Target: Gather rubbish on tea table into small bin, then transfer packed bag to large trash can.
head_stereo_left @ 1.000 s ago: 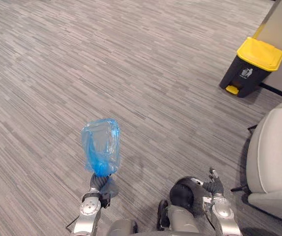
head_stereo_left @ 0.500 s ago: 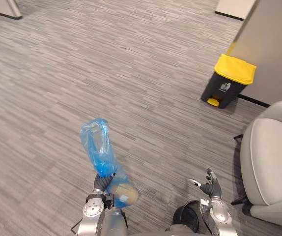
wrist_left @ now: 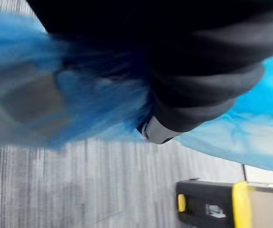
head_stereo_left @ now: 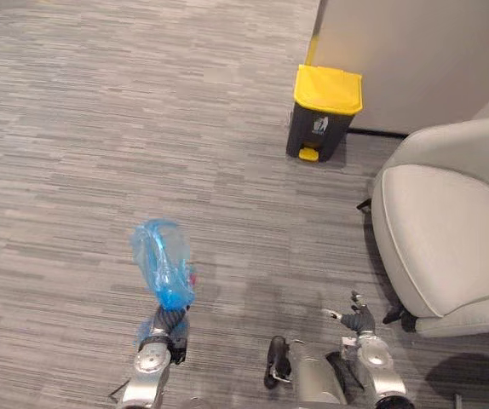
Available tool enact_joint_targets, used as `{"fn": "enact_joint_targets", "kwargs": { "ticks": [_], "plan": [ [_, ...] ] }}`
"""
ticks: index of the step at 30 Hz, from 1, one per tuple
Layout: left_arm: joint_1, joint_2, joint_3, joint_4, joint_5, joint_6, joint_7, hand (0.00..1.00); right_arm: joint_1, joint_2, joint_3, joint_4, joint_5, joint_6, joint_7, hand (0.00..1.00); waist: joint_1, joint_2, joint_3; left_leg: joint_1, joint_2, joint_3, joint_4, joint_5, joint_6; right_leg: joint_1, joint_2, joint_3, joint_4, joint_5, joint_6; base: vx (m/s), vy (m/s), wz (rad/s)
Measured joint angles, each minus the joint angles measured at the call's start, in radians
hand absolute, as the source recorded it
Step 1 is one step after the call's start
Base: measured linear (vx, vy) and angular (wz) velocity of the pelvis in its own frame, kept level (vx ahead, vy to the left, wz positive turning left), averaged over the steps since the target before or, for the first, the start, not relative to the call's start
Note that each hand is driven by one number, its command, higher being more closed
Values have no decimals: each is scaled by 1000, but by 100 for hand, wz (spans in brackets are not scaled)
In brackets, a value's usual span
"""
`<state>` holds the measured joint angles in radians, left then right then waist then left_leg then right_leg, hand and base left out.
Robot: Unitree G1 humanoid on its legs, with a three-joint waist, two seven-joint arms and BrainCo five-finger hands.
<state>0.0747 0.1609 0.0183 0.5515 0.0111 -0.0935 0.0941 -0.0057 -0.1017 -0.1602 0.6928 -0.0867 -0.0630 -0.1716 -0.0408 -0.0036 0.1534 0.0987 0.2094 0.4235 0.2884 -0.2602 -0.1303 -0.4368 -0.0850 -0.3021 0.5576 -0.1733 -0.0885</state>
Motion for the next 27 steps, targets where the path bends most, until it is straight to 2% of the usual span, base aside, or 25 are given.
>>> {"fn": "enact_joint_targets", "kwargs": {
  "ticks": [2,4,5,6,8,9,10,11,13,14,15,16,17,18,19,20,21,22,23,24,26,27],
  "plan": [
    [-27,-15,-3,6,0,0,-3,100,9,-6,-31,0,0,5,0,0,-7,9,5,13,6,-40,35,63,-19,45,-2,-17,-7,-31,5,391,-172,10],
    [-16,-56,-4,-20,0,-3,-7,100,62,0,-23,-35,0,5,0,0,-3,14,12,-54,83,-117,369,191,-20,226,33,-37,-105,-41,4,374,-147,2],
    [-6,-67,-4,-35,0,-5,-8,100,65,12,-11,-49,0,4,0,0,5,14,12,-89,100,-123,478,179,-11,261,42,-28,-133,-41,3,273,-63,-44],
    [9,-81,-4,-57,-1,-11,-8,100,57,16,-8,-68,1,1,-1,0,15,14,12,-179,123,-123,660,124,34,316,57,2,-181,-44,0,224,9,-67],
    [22,-86,-4,-80,-1,-11,-9,100,41,29,-4,-95,2,-1,0,0,32,11,14,-280,123,-109,733,83,65,360,69,48,-236,-49,0,236,74,-71],
    [33,-86,-2,-91,-4,-11,-9,100,30,42,1,-96,3,0,-1,0,51,8,15,-350,121,-108,708,63,97,387,75,80,-262,-56,-1,242,145,-83],
    [49,-87,-1,-91,-4,-10,-9,100,38,52,3,-96,3,2,0,0,73,0,20,-396,110,-112,618,48,111,418,70,118,-276,-68,19,170,114,-71],
    [52,-87,-1,-91,-4,-10,-9,100,39,54,3,-96,4,3,0,0,77,-2,21,-402,106,-115,601,48,111,422,69,123,-277,-70,22,248,206,-64],
    [77,-91,-1,-91,-4,-6,-9,100,44,52,2,-98,4,3,-1,0,84,-6,25,-450,44,-166,342,57,98,445,39,167,-277,-104,76,293,304,-47],
    [78,-94,0,-91,-4,-4,-8,100,44,48,-1,-99,4,3,-2,0,84,2,20,-450,26,-189,259,73,76,446,33,175,-273,-114,93,317,368,-60],
    [81,-110,13,-87,-4,-5,-8,100,42,28,-8,-92,4,2,-3,0,88,30,12,-431,8,-235,97,177,42,447,34,210,-258,-138,133,301,334,-58],
    [78,-107,26,-80,-5,-3,-7,100,35,34,-8,-75,4,3,-3,0,94,14,12,-422,-10,-222,99,182,65,448,24,230,-254,-148,145,419,368,-48],
    [76,-97,34,-74,-6,-1,-4,100,47,53,-13,-75,5,7,-3,0,85,-28,-5,-422,-62,-192,99,137,78,448,-31,251,-271,-145,162,359,248,-18],
    [73,-95,35,-72,-6,-1,-4,100,50,54,-20,-76,5,8,-3,0,83,-41,-8,-422,-73,-180,115,118,83,448,-47,256,-268,-146,172,506,303,-19],
    [74,-93,36,-74,-6,0,-2,100,58,54,-29,-78,4,7,-3,0,88,-45,-10,-413,-84,-151,158,70,114,454,-75,281,-255,-145,187,490,293,-41],
    [80,-87,34,-74,-6,1,0,100,61,56,-28,-78,2,7,-2,0,90,-45,-10,-392,-88,-118,175,36,129,444,-93,292,-204,-139,208,487,282,-48],
    [83,-82,32,-74,-6,2,0,100,60,58,-28,-78,2,7,-1,0,91,-44,-10,-375,-90,-105,174,22,130,430,-102,295,-156,-134,219,408,203,-64],
    [87,-69,30,-74,-7,4,1,100,52,64,-27,-77,-1,7,-1,0,87,-42,-7,-307,-96,-70,152,-5,145,338,-127,297,69,-89,302,320,135,-52],
    [85,-57,25,-75,-8,4,1,100,53,67,-27,-76,-3,7,-1,0,82,-43,-6,-267,-102,-62,133,-13,146,297,-137,293,180,-78,322,475,113,-44],
    [76,-36,17,-77,-10,4,2,100,57,67,-26,-74,-3,8,-1,0,71,-37,1,-192,-105,-59,94,-27,148,230,-146,250,346,-88,301,393,39,-15],
    [74,-27,18,-85,-11,3,6,100,55,67,-25,-75,-4,8,0,0,61,-31,4,-135,-103,-52,56,-33,141,177,-142,205,410,-100,260,383,-17,-19],
    [69,-19,17,-87,-11,1,13,100,43,66,-25,-73,-6,8,0,0,55,-20,11,-78,-92,-32,15,-44,121,98,-135,135,421,-116,201,375,-60,-30]
  ]
}}
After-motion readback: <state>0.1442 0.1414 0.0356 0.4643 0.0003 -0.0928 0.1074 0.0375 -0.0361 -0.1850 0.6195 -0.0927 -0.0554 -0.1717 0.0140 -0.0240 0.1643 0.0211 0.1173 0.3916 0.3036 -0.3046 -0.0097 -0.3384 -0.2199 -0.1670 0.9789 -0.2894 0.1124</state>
